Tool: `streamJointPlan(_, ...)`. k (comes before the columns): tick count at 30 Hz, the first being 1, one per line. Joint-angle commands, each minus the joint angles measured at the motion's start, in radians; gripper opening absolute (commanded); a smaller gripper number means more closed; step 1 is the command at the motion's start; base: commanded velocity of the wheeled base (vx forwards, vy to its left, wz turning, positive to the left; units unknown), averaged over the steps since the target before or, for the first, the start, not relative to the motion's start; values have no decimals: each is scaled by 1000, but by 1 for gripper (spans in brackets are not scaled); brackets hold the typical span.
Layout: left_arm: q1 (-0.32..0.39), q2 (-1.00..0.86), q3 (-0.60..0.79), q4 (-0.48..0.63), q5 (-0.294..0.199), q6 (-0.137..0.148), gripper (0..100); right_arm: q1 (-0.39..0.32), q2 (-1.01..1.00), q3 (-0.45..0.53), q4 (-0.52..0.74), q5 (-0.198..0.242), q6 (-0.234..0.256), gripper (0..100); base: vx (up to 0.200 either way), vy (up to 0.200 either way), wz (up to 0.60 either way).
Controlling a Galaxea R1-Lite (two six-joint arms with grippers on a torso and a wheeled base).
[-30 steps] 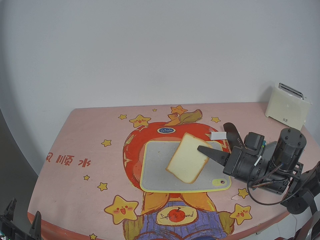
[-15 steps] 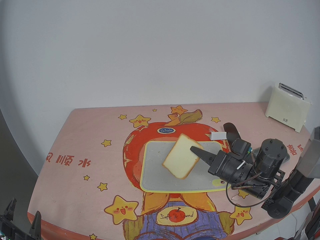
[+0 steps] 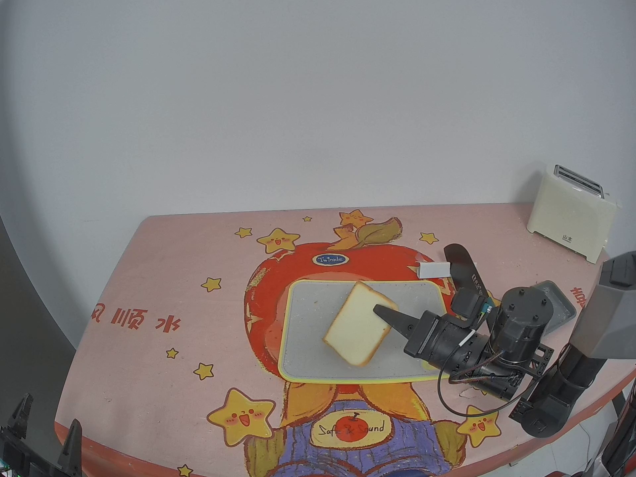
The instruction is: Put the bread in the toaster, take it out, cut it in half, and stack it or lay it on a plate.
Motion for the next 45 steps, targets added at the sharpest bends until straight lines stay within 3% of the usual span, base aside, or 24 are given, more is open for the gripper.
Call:
streamJointPlan(1,0,-10,16,0,0,1,100,0,0,0,1,0,-1,0,0,0,0)
streamJointPlan(39,-1,-10,16,0,0,-1,100,0,20,0,0,-17,-9,0,0,0,0)
streamJointPlan(40,0,-10,16,0,0,-1,100,0,19,0,0,-17,-9,100,0,0,0)
streamJointPlan(43,-1,-10,16,0,0,1,100,-2,13,0,3,-29,-28,100,0,0,0)
streamJointPlan(45,0,-10,16,0,0,-1,100,-3,11,1,11,-53,-84,100,0,0,0)
